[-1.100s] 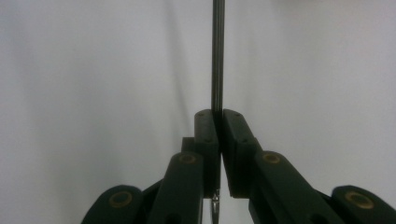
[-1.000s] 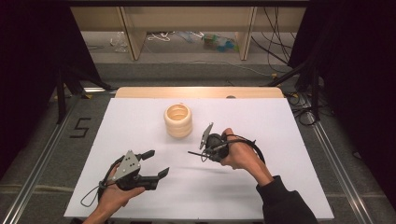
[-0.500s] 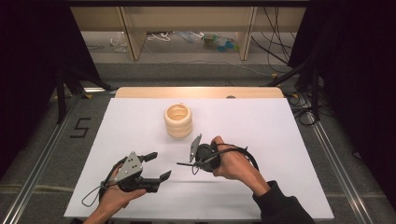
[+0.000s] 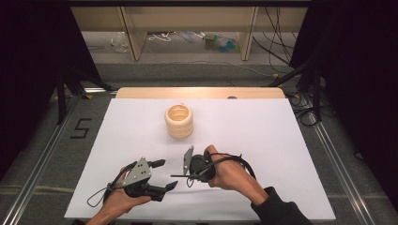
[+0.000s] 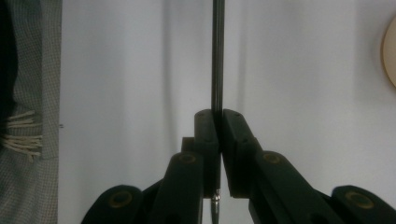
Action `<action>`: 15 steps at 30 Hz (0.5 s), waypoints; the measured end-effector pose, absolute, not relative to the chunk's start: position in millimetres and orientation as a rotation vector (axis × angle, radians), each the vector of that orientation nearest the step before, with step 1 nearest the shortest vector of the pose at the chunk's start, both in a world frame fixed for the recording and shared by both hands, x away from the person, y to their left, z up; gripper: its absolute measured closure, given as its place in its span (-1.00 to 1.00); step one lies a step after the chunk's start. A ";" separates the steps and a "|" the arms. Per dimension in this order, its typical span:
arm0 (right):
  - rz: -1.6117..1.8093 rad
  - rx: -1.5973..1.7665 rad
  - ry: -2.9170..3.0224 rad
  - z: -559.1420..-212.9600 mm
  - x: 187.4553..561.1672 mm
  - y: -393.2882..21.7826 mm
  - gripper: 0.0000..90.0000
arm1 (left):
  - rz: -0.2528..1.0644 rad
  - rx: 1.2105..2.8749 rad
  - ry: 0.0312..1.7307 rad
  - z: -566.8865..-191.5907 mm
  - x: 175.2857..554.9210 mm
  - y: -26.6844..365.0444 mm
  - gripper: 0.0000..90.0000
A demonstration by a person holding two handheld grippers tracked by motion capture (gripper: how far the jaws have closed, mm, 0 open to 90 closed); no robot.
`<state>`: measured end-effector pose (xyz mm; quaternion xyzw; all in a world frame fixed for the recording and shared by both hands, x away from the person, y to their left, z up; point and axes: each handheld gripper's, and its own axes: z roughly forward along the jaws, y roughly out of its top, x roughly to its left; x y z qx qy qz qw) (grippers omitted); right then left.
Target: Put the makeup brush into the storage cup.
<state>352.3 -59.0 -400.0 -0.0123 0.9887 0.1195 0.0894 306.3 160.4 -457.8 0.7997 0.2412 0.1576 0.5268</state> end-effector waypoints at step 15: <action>0.359 -0.146 2.936 -404.8 343.6 -47.0 0.90 | 0.323 2.000 0.505 -461.7 300.2 149.2 -0.47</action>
